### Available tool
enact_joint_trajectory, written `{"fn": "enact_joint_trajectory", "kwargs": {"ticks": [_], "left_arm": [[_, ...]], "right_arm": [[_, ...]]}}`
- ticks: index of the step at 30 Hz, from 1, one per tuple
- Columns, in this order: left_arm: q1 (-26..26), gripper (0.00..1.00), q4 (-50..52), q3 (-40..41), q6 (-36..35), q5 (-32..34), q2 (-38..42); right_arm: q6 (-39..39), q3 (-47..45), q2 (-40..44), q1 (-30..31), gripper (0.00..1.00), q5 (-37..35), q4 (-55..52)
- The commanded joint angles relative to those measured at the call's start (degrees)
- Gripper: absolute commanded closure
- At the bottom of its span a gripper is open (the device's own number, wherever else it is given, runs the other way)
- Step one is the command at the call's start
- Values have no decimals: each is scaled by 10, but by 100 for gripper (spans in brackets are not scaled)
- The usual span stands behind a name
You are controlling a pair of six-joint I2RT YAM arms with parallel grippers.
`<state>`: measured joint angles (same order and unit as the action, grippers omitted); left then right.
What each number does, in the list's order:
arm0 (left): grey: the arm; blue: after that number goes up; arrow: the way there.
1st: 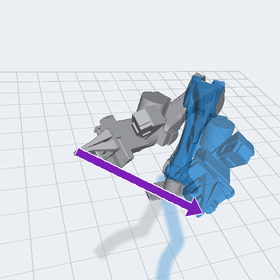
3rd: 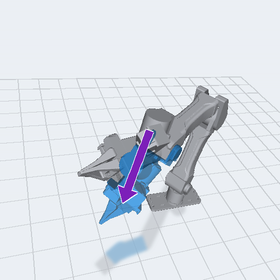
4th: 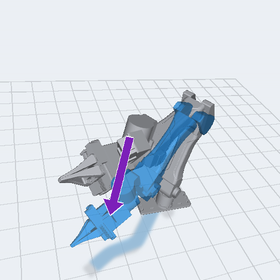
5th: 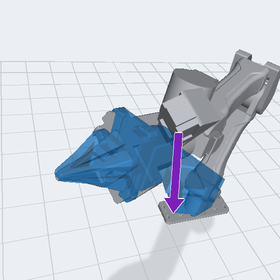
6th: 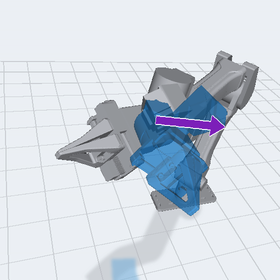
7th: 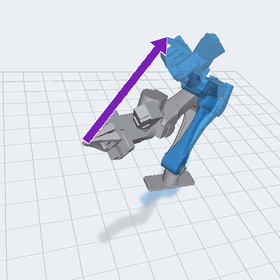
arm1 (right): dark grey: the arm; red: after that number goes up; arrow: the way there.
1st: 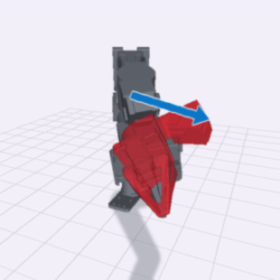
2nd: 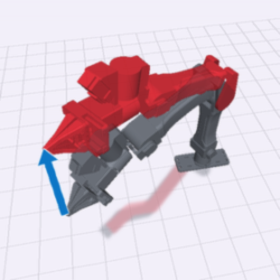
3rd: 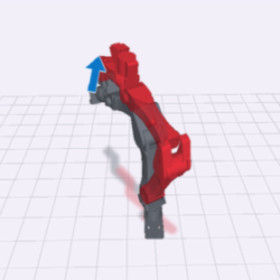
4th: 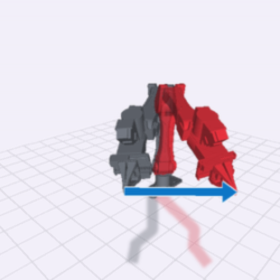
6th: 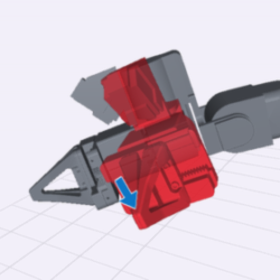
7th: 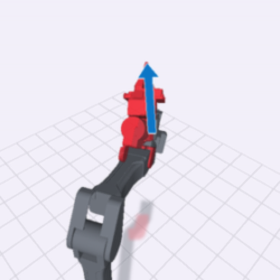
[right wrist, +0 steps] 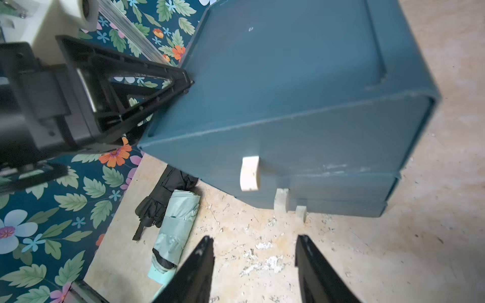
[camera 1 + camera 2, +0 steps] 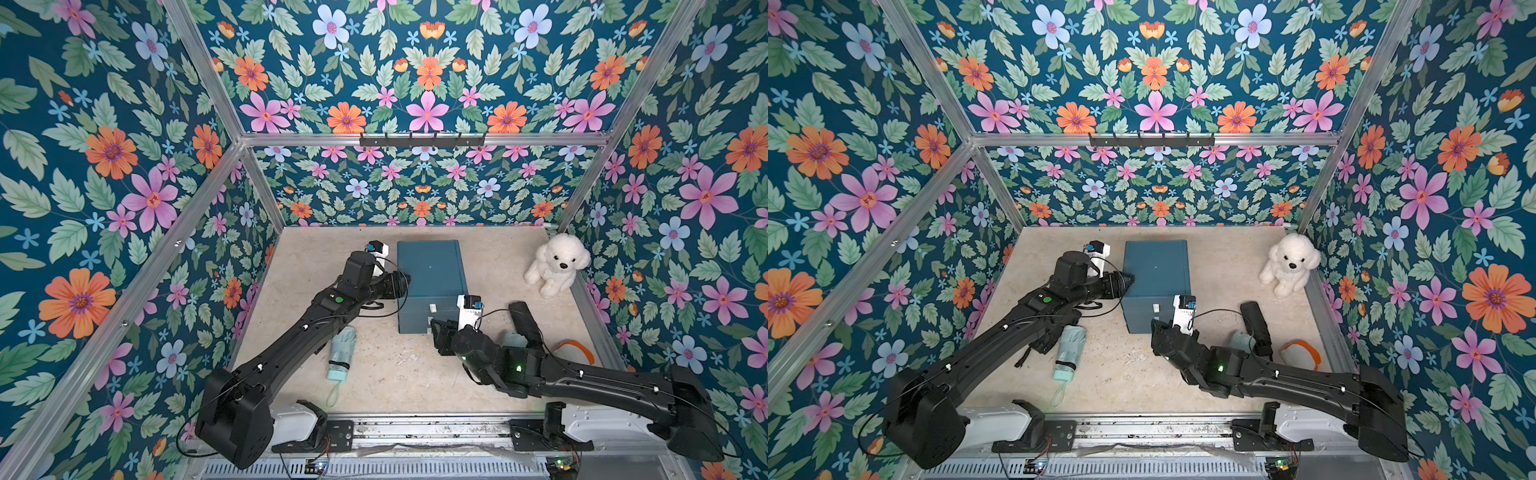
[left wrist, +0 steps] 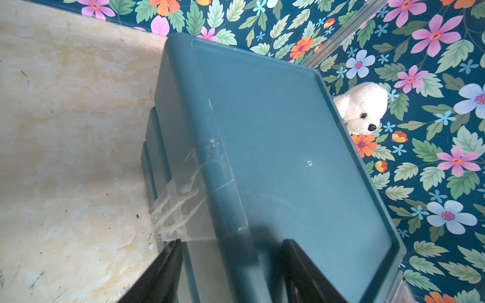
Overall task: Place the umbrella in the drawer by color
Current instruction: Close the drawer in the storage box, then open the drawer in the storage box.
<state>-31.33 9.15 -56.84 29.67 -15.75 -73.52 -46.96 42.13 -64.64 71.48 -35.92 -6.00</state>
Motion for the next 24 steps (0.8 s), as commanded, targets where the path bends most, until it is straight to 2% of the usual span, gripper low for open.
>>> {"fn": "enact_joint_trajectory", "kwargs": {"ticks": [1,4,7,9,11,15,18,22,24], "left_arm": [[1,35,4,1,14,12,13],[1,34,-14,10,25,39,40],[4,29,-33,25,39,68,71],[7,24,-47,36,44,71,85],[10,23,-51,38,49,67,83],[14,25,-58,36,68,55,61],[14,26,-74,42,82,47,52],[14,27,-98,52,87,27,43],[15,28,-94,49,82,24,35]], "right_arm": [[-56,-44,29,7,43,-48,-18],[-105,-121,76,8,42,-69,24],[-102,-195,134,8,41,-54,100],[-104,-230,163,8,40,-46,145],[-111,-253,174,7,40,-40,183],[-129,-240,130,-2,37,-36,186],[-134,-237,83,-23,36,-6,241],[-154,-265,29,-86,40,100,385],[-140,-270,2,-93,41,121,444]]}}
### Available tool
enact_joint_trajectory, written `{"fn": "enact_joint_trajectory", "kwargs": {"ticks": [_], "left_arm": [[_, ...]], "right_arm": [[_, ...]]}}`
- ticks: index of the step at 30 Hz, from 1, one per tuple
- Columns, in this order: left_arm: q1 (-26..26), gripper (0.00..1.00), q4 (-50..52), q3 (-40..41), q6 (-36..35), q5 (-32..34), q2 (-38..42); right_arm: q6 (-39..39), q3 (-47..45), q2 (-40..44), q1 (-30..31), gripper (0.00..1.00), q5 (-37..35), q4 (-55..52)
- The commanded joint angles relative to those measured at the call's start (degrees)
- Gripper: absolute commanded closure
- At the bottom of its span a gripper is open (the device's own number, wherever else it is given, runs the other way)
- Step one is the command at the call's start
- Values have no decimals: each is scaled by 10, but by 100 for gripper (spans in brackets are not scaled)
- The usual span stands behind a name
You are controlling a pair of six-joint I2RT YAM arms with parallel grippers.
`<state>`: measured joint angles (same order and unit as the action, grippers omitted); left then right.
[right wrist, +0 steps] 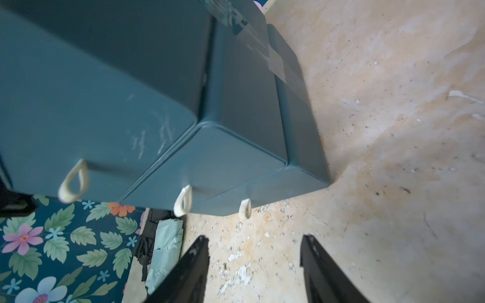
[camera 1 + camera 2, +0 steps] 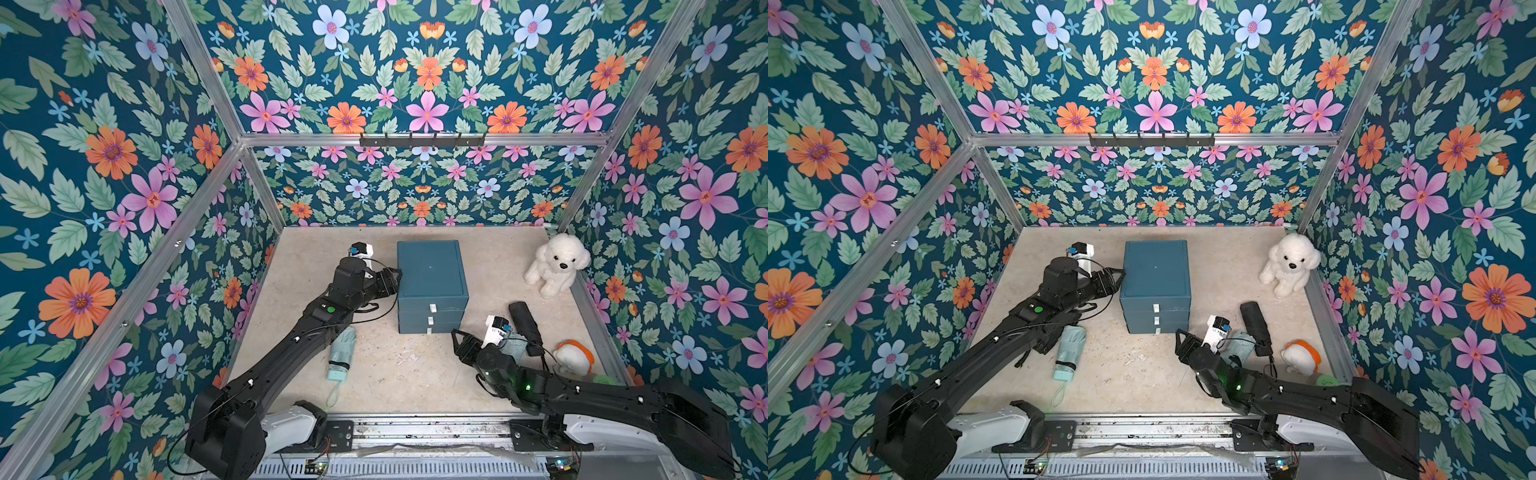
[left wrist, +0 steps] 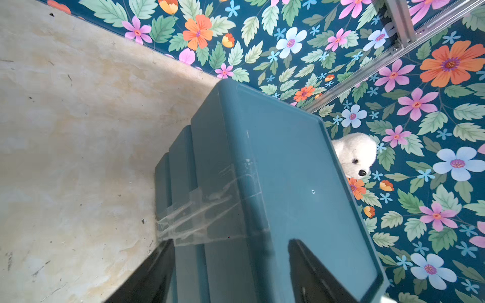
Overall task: Place the umbrella in the drawer by color
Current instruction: Open the drawer in the storage box.
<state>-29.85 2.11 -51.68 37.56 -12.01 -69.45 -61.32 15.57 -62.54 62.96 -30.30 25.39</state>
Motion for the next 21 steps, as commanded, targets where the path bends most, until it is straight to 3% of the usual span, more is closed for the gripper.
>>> {"fn": "enact_joint_trajectory", "kwargs": {"ticks": [1,8,21], "left_arm": [[1,28,-20,-4,0,-14,-8],[2,30,-13,-8,-16,-31,-22],[2,31,5,-1,-32,-26,-15]], "right_arm": [[18,-1,-31,-8,41,80,161],[21,27,-129,-8,41,131,271],[-41,75,-217,-19,54,75,283]]}}
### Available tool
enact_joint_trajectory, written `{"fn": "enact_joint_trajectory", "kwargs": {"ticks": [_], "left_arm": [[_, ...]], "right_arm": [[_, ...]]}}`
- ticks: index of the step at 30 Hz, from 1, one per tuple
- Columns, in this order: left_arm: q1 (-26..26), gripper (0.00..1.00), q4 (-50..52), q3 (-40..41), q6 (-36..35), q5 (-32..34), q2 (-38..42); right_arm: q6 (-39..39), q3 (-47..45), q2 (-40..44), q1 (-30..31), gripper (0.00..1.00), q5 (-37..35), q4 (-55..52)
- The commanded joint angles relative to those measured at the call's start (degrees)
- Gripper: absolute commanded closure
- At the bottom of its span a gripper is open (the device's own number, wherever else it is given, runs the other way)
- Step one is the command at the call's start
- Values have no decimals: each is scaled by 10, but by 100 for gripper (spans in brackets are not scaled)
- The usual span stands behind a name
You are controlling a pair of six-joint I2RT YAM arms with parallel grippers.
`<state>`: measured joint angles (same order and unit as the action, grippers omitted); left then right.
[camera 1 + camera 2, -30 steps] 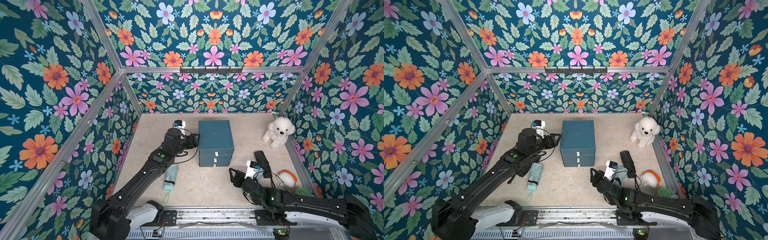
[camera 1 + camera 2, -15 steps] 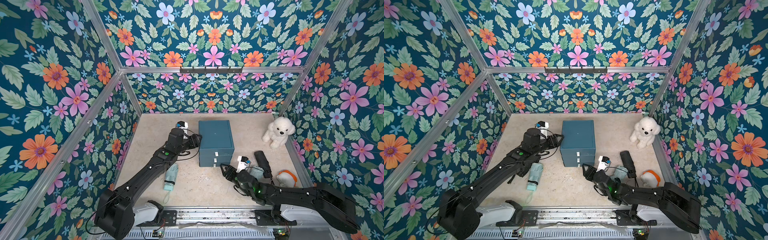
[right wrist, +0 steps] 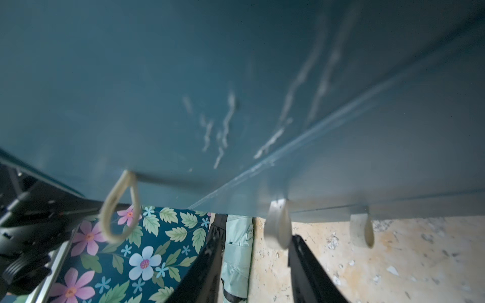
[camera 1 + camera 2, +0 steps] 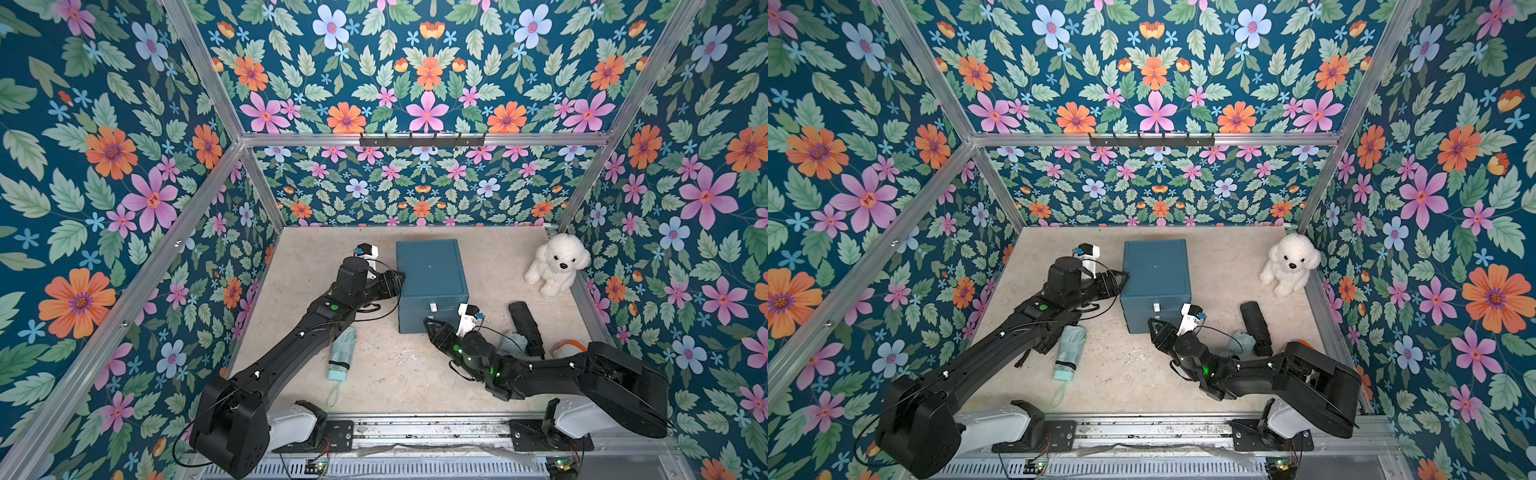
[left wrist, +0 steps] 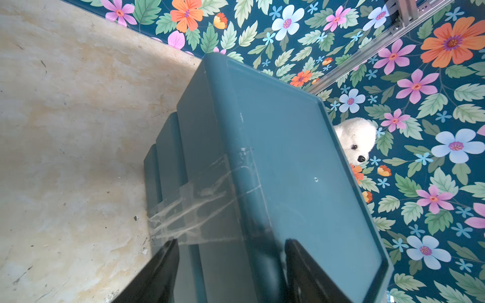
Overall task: Place the umbrella in the drawer by color
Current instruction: Open the drawer in the storage box.
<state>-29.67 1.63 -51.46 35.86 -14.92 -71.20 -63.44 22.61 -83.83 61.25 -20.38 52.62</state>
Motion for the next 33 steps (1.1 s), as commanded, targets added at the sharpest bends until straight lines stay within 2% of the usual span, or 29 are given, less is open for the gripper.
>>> {"fn": "enact_joint_trajectory", "kwargs": {"ticks": [1,8,12,13,15,17,22,27,33], "left_arm": [[1,32,13,-4,-18,4,3],[1,32,17,-4,-29,1,3],[1,32,17,-4,-31,-3,-1],[1,32,17,-5,-31,-3,-2],[1,33,17,-4,-32,-3,-3],[1,32,17,-7,-31,-2,-5],[1,32,10,-10,-19,-5,-15],[1,33,-8,4,-1,-7,-18],[1,33,-17,15,9,-1,-22]], "right_arm": [[-22,7,-6,-3,56,-24,8],[-63,-5,-14,-12,59,-48,-1],[-58,3,-29,-18,66,-33,8],[-50,7,-31,-19,71,-27,10],[-40,13,-34,-20,89,-15,8],[-27,12,-31,-20,100,-1,9],[-24,-31,13,9,100,-18,-6],[-16,-47,80,78,100,-64,-104],[-73,-88,164,154,100,-127,-216]]}}
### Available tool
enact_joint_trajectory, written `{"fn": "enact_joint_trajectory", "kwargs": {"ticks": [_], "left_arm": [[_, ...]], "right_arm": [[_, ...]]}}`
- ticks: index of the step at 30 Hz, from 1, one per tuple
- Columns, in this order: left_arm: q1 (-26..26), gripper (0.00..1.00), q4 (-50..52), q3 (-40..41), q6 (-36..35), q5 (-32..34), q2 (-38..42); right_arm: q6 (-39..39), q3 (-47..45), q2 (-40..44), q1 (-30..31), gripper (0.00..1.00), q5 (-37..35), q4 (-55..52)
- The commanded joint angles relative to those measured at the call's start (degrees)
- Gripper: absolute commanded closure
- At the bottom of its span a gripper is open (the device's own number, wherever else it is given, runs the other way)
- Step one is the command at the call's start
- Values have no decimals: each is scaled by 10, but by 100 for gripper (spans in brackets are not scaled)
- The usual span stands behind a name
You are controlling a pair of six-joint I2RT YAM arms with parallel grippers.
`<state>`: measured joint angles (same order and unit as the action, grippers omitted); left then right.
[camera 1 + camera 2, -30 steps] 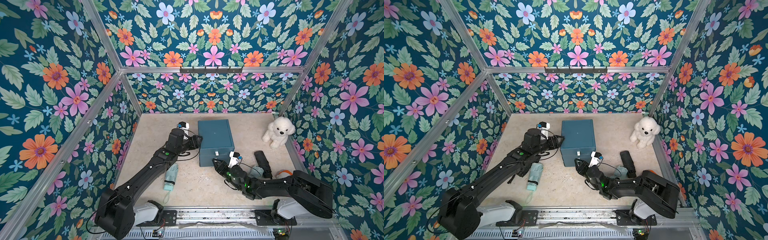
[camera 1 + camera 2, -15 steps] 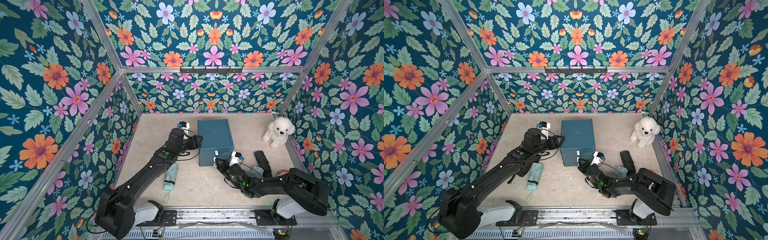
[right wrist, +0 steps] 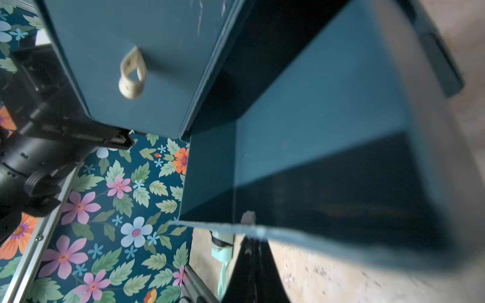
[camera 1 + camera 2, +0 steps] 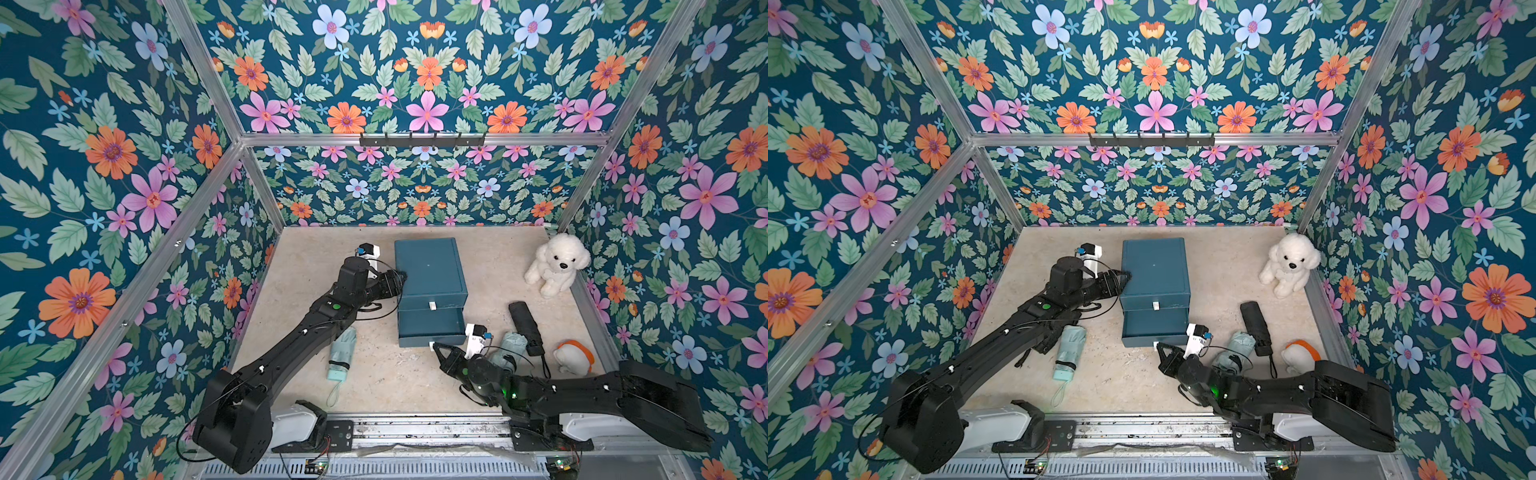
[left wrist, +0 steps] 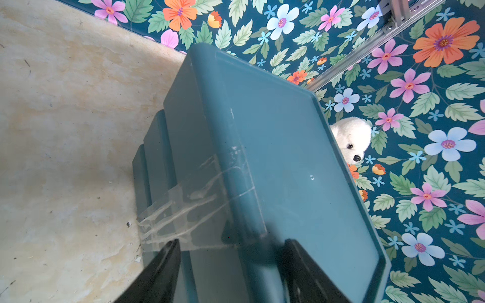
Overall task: Place the umbrella in the drawer by color
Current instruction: Open the drawer in the storage box.
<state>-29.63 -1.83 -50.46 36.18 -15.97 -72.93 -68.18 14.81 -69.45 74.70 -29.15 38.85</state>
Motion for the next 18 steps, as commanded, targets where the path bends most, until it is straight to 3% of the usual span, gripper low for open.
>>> {"fn": "enact_joint_trajectory", "kwargs": {"ticks": [1,12,18], "left_arm": [[0,33,14,7,8,9,-5],[0,33,12,12,14,13,-4],[1,34,11,8,16,13,-12]], "right_arm": [[-32,-13,28,33,100,-44,-96],[-61,-13,41,83,100,21,-169],[-119,-6,76,142,100,-20,-256]]}}
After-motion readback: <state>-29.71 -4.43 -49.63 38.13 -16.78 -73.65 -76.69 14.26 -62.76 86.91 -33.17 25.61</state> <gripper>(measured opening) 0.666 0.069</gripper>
